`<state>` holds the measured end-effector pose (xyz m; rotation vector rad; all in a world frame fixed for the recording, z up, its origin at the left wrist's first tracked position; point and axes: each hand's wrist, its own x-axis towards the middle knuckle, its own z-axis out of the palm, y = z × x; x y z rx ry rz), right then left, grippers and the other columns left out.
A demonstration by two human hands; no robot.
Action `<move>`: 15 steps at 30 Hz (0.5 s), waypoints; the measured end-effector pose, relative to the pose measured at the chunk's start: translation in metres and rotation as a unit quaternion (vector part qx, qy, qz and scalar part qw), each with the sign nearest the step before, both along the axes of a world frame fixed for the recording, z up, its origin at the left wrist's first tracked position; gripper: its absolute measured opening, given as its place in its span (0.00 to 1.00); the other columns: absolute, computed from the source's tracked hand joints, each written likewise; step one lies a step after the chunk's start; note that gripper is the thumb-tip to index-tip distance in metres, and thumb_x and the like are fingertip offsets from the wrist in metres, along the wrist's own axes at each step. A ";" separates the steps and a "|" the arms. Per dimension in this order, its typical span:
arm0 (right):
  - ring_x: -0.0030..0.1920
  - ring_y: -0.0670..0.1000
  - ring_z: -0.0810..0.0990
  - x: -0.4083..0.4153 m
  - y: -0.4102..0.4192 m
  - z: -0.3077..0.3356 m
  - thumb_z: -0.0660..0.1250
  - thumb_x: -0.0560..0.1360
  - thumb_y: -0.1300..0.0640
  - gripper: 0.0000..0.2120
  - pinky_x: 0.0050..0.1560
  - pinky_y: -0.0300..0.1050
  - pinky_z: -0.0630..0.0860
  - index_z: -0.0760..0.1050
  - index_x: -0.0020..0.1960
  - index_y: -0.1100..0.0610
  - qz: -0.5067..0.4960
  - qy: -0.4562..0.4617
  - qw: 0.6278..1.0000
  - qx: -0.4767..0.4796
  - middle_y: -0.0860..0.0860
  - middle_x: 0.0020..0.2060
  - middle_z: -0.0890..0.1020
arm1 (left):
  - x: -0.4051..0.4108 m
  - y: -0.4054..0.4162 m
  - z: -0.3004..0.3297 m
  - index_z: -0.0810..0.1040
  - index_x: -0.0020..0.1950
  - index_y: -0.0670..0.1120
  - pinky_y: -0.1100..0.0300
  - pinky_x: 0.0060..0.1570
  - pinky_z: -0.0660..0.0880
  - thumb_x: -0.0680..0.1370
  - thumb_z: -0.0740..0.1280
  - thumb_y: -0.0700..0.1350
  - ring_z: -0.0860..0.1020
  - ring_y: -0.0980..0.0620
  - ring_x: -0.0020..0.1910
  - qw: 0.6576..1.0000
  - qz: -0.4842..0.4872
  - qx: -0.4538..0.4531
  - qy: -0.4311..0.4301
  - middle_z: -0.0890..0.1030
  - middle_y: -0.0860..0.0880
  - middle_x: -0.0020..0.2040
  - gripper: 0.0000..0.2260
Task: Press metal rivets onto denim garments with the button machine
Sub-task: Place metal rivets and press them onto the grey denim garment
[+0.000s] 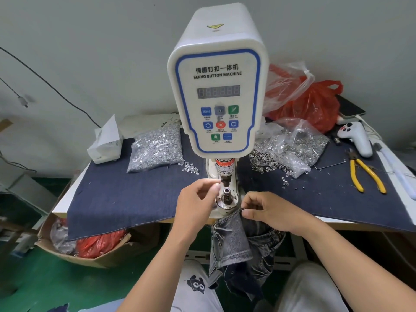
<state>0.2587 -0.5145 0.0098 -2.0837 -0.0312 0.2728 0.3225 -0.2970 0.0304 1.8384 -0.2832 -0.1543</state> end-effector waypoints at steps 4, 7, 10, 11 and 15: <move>0.36 0.40 0.73 -0.004 0.001 0.007 0.75 0.77 0.56 0.07 0.42 0.34 0.70 0.79 0.43 0.46 0.012 -0.009 1.000 0.015 0.41 0.37 0.78 | -0.020 0.019 -0.012 0.84 0.55 0.56 0.66 0.51 0.78 0.83 0.70 0.50 0.84 0.58 0.52 0.997 -0.063 0.023 -0.048 0.86 0.58 0.51 0.04; 0.37 0.41 0.72 -0.008 0.003 0.017 0.74 0.77 0.59 0.05 0.44 0.34 0.69 0.79 0.46 0.51 0.042 -0.026 0.998 0.024 0.41 0.42 0.78 | -0.032 0.030 -0.020 0.80 0.66 0.57 0.66 0.60 0.76 0.82 0.71 0.51 0.80 0.60 0.61 0.967 -0.214 0.119 -0.070 0.82 0.64 0.60 0.12; 0.38 0.38 0.73 -0.011 0.007 0.030 0.72 0.79 0.59 0.05 0.44 0.32 0.69 0.78 0.48 0.51 0.082 -0.025 0.996 0.021 0.39 0.45 0.80 | -0.028 0.030 -0.013 0.77 0.61 0.64 0.59 0.63 0.75 0.81 0.73 0.55 0.75 0.62 0.62 0.949 -0.256 0.171 -0.068 0.78 0.68 0.57 0.11; 0.39 0.37 0.73 -0.012 0.007 0.033 0.72 0.79 0.59 0.04 0.45 0.31 0.69 0.78 0.49 0.51 0.091 -0.024 0.995 0.018 0.38 0.45 0.80 | -0.025 0.030 -0.009 0.76 0.58 0.66 0.58 0.62 0.75 0.80 0.73 0.55 0.74 0.61 0.61 0.944 -0.265 0.183 -0.071 0.77 0.68 0.55 0.10; 0.40 0.41 0.72 -0.013 0.005 0.044 0.70 0.81 0.56 0.02 0.45 0.35 0.69 0.77 0.51 0.52 0.104 -0.003 0.994 0.016 0.34 0.38 0.77 | -0.019 0.033 0.001 0.76 0.49 0.65 0.66 0.54 0.70 0.79 0.75 0.54 0.74 0.58 0.54 0.949 -0.280 0.134 -0.064 0.76 0.63 0.50 0.09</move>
